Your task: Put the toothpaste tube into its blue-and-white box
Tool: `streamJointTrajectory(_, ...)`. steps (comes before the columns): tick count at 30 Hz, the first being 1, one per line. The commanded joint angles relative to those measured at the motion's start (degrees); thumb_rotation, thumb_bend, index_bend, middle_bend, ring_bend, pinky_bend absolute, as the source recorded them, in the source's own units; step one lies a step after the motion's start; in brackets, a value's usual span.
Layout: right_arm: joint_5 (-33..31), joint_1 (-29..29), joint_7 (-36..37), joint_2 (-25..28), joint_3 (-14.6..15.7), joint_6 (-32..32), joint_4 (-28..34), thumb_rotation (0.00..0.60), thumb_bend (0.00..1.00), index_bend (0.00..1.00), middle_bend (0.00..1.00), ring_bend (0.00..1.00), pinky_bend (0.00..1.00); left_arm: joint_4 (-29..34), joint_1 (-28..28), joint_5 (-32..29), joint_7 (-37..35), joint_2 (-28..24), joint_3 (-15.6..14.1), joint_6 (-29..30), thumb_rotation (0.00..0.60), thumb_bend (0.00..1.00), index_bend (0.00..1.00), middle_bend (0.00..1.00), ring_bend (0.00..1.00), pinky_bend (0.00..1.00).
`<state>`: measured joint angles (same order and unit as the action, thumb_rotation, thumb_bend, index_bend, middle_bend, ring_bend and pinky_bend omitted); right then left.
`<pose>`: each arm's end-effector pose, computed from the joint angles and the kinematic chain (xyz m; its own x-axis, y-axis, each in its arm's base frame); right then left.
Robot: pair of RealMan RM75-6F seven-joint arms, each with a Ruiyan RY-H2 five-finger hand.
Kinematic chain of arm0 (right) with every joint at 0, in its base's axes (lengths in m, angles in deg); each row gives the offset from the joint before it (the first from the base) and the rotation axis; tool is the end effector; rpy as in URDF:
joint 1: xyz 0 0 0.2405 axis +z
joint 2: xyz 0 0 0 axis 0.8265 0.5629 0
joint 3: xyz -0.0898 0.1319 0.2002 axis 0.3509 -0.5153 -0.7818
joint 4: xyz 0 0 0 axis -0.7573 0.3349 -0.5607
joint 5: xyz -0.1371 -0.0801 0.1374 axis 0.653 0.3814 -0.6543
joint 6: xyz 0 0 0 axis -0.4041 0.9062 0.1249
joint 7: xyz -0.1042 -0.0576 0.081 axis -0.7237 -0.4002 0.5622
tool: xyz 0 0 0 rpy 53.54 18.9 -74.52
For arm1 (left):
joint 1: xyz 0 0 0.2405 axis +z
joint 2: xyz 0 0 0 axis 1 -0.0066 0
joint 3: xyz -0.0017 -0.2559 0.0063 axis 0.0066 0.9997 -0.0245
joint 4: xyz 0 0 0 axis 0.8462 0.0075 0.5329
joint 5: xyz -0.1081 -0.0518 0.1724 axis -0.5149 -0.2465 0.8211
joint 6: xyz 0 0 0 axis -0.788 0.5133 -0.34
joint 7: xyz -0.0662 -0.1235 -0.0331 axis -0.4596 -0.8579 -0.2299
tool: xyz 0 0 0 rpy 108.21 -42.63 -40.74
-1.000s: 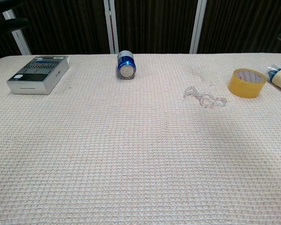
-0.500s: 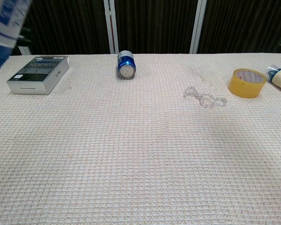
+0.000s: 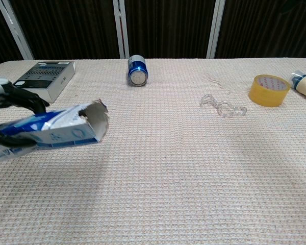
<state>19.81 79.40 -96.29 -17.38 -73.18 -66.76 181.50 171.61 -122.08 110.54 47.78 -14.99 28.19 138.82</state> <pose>-0.1407 -0.2455 0.1528 0.3531 -0.0533 0.9341 -0.8933 -0.3159 0.3197 -0.2105 0.2606 0.0392 -0.0100 0.4781 0.8782 0.9742 -0.1934 0.1163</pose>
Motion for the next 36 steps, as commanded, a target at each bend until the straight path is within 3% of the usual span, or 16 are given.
streamJointTrajectory(1, 0.3, -0.2, 0.6, 0.3, -0.2, -0.4, -0.3, 0.6, 0.27, 0.25, 0.17, 0.12, 0.0, -1.9, -0.9, -1.2, 0.5, 3.3, 2.1, -3.3, 0.6, 0.33, 0.52, 0.46, 0.12, 0.14)
streamJointTrajectory(9, 0.4, -0.7, 2.1, 0.9, -0.3, -0.5, -0.9, 0.6, 0.27, 0.25, 0.16, 0.12, 0.0, -2.5, -2.3, -1.7, 3.2, 5.2, 5.0, -5.7, 0.6, 0.33, 0.54, 0.46, 0.12, 0.14)
streamJointTrajectory(16, 0.2, -0.7, 3.5, 0.8, -0.2, 0.1, -1.6, 0.6, 0.27, 0.25, 0.17, 0.12, 0.0, 0.2, -4.5, -8.7, 14.8, 3.2, 7.1, -9.1, 0.6, 0.33, 0.55, 0.48, 0.12, 0.14)
streamJointTrajectory(26, 0.0, -0.6, 5.3, -0.4, -0.1, 1.0, -4.5, 0.6, 0.27, 0.26, 0.16, 0.12, 0.0, 2.0, -6.5, -20.9, 33.9, 4.0, 10.9, -4.3, 0.6, 0.33, 0.54, 0.48, 0.12, 0.14)
streamJointTrajectory(36, 0.4, -1.2, 7.5, -0.6, 0.4, 1.3, -6.9, 0.6, 0.27, 0.26, 0.16, 0.12, 0.0, -2.0, -8.5, -26.6, 39.6, 9.0, 13.1, -3.5, 0.6, 0.33, 0.51, 0.41, 0.12, 0.14)
